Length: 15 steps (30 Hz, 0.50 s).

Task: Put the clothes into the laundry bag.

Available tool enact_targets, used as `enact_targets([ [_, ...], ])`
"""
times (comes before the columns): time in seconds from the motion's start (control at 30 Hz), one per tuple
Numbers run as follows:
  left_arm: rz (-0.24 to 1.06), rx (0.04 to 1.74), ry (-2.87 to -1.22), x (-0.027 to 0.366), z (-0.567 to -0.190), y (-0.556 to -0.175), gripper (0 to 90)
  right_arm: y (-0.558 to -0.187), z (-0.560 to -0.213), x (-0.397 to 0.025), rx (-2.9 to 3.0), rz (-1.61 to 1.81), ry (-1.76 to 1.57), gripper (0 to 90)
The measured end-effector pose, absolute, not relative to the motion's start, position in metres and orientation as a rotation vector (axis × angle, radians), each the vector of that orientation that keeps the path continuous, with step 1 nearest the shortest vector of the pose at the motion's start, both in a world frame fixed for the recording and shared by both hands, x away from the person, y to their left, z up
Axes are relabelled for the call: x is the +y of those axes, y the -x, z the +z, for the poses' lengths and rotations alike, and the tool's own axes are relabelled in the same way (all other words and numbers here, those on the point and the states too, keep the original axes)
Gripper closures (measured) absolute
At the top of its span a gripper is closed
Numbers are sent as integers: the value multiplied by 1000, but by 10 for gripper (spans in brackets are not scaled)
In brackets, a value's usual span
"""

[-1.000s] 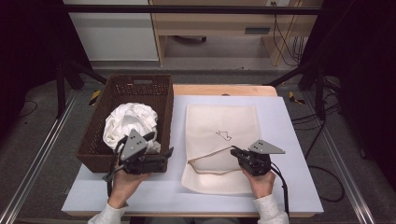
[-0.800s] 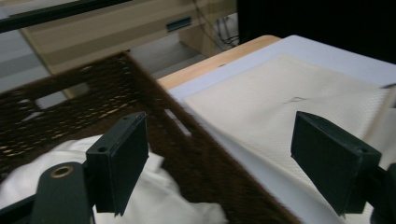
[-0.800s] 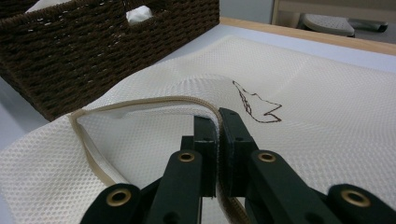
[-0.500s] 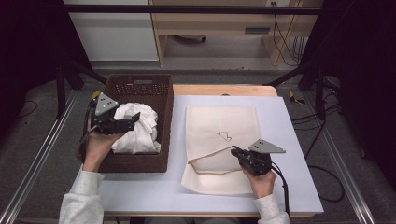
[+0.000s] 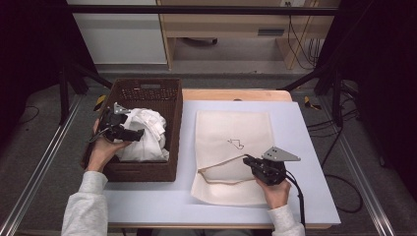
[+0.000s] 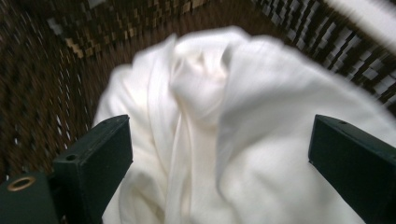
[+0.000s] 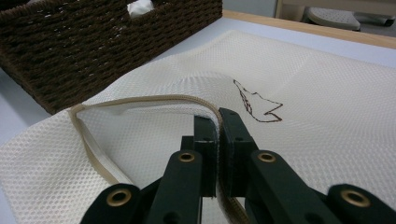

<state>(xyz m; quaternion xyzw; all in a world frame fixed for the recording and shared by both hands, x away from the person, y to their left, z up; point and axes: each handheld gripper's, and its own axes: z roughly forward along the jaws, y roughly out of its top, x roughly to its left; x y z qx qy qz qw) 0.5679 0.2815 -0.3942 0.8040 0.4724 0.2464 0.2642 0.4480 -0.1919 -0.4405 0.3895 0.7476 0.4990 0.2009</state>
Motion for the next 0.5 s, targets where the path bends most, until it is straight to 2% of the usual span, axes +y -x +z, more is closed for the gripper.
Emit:
enact_targets([
  [0.3, 612, 1310, -2246, 279, -416, -576, 16, -448, -441, -192, 2088, 1387, -1091, 863],
  [0.5, 466, 1351, -2259, 279, -428, -582, 34, -449, -443, -192, 2100, 1369, -1092, 863],
])
